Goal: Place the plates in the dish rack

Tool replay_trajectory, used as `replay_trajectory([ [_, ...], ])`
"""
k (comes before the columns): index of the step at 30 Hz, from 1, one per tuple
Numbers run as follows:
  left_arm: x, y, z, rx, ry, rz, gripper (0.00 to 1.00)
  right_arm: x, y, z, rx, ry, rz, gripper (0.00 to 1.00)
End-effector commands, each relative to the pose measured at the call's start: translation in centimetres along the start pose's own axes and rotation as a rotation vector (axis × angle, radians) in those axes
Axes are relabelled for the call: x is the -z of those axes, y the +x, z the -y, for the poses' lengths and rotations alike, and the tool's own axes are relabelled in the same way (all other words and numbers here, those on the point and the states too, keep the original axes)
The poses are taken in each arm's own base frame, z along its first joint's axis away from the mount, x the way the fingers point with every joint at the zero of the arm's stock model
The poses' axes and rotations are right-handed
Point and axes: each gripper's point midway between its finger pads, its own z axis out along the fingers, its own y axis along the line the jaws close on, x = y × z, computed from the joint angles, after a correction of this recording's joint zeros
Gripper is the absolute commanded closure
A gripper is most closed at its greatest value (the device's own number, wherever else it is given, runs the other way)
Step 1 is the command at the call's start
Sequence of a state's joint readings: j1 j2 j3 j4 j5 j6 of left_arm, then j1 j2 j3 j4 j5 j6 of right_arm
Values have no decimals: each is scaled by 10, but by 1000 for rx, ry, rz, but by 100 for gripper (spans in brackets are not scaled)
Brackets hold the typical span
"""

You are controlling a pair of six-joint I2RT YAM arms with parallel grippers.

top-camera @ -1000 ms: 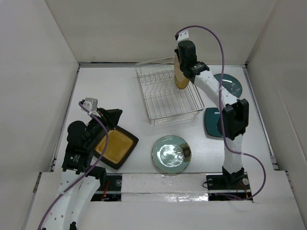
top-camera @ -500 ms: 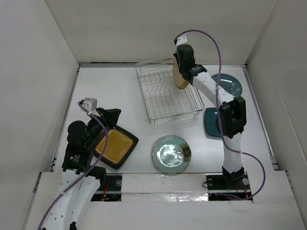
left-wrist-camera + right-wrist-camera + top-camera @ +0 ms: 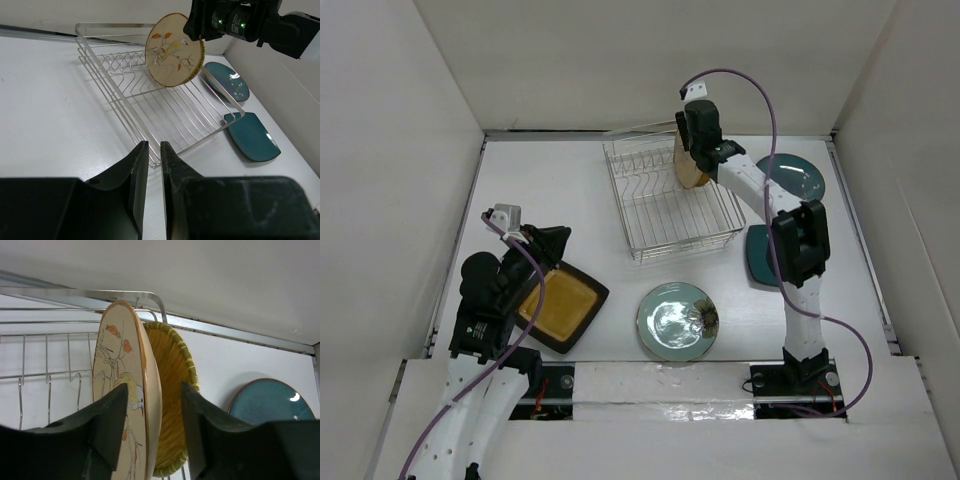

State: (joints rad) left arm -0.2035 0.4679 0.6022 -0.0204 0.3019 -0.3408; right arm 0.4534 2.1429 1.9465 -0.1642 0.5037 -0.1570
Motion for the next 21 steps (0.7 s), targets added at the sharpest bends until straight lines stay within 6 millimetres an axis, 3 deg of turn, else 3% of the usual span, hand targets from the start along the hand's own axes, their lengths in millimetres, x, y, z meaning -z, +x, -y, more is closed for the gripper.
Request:
replay_trajectory([
  [1,2,-14,4,-27,8,49,87,38,-67,16,-99,-1,145,43],
  [3,2,-15,3,-27,0,56,88,58,-87,22,-115,-18,178,35],
  [5,4,-17,3,-30,-7,65,90,79,-97,9,-113,-78,190,30],
  [7,6,-22,1,-34,-20,86,99,106,-108,2,-121,-146,217,32],
  [8,7,-24,1,-35,-24,96,100,117,-112,-7,-125,-198,229,38],
  [9,10,-27,-1,-37,-37,114,100,136,-117,-39,-128,-352,249,49],
  [10,11,-29,-1,-39,-45,124,100,153,-121,-54,-134,-443,260,76],
  [11,12,-31,-2,-39,-53,134,100,162,-116,-74,-134,-530,250,87],
  [12,15,-35,-4,-38,-66,153,100,190,-117,-112,-134,-709,251,96],
  [14,18,-38,-4,-35,-74,172,100,209,-102,-155,-119,-872,206,100],
  [16,21,-43,-7,-36,-94,197,100,248,-86,-205,-98,-1094,161,100],
  [19,27,-50,-7,-37,-105,228,100,278,-52,-257,-43,-1262,78,99],
  [20,27,-52,-7,-38,-106,234,100,282,-43,-268,-28,-1289,49,97],
  [21,30,-55,-7,-39,-109,249,100,279,-20,-287,0,-1320,-12,94],
])
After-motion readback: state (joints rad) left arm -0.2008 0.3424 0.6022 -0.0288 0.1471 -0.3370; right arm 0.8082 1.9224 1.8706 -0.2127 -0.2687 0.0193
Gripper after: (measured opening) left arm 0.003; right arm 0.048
